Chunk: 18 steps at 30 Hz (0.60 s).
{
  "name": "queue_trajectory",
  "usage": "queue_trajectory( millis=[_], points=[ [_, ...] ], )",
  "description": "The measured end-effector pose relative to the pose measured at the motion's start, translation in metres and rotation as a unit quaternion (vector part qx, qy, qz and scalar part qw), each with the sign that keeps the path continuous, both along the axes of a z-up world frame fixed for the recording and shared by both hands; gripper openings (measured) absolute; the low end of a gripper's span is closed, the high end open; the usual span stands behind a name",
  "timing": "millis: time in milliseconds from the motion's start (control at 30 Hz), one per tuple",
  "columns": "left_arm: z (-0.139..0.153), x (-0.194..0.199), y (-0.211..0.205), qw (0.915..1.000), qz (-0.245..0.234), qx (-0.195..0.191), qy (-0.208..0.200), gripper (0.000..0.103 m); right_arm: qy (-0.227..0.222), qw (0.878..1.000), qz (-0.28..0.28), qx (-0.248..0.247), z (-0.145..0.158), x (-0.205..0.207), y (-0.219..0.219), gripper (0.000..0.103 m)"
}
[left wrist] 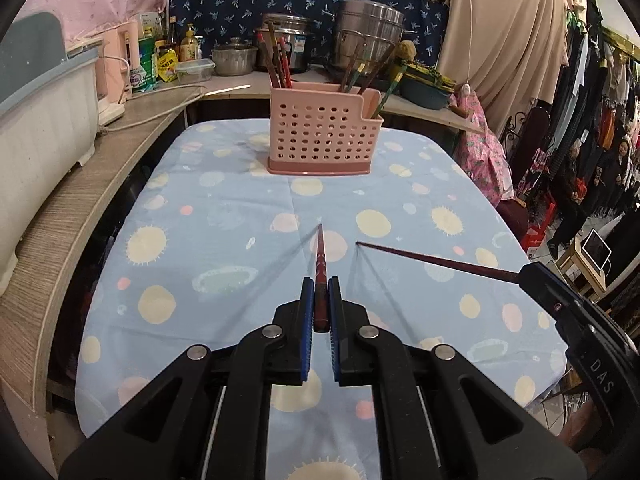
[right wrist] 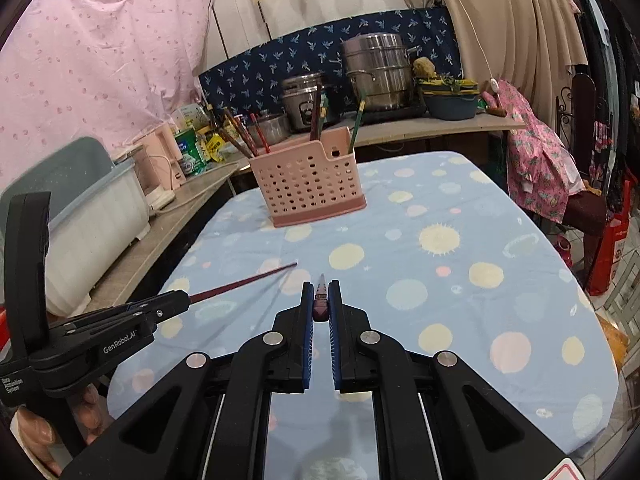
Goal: Organize utensils
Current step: 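Lift both held chopsticks and carry them over the pink basket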
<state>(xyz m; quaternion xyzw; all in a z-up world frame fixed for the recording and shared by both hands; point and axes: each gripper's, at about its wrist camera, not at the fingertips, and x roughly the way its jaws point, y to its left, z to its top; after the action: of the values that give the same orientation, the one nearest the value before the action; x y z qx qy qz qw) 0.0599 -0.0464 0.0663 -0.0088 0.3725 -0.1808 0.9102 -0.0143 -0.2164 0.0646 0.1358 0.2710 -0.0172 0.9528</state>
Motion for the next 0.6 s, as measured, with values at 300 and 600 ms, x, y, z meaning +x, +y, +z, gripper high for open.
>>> queue_trajectory(
  millis=[300,600],
  points=[
    [0.039,0.007,0.002,0.9991,0.001,-0.017,-0.04,0.007,-0.041,0.999,0.005,0.009,0.037,0.013,-0.004,0.007],
    [0.076,0.027,0.008,0.9971,0.0,-0.04,-0.064,0.007,-0.061,0.998,0.01,0.023,0.06,0.031,-0.009,0.007]
  ],
)
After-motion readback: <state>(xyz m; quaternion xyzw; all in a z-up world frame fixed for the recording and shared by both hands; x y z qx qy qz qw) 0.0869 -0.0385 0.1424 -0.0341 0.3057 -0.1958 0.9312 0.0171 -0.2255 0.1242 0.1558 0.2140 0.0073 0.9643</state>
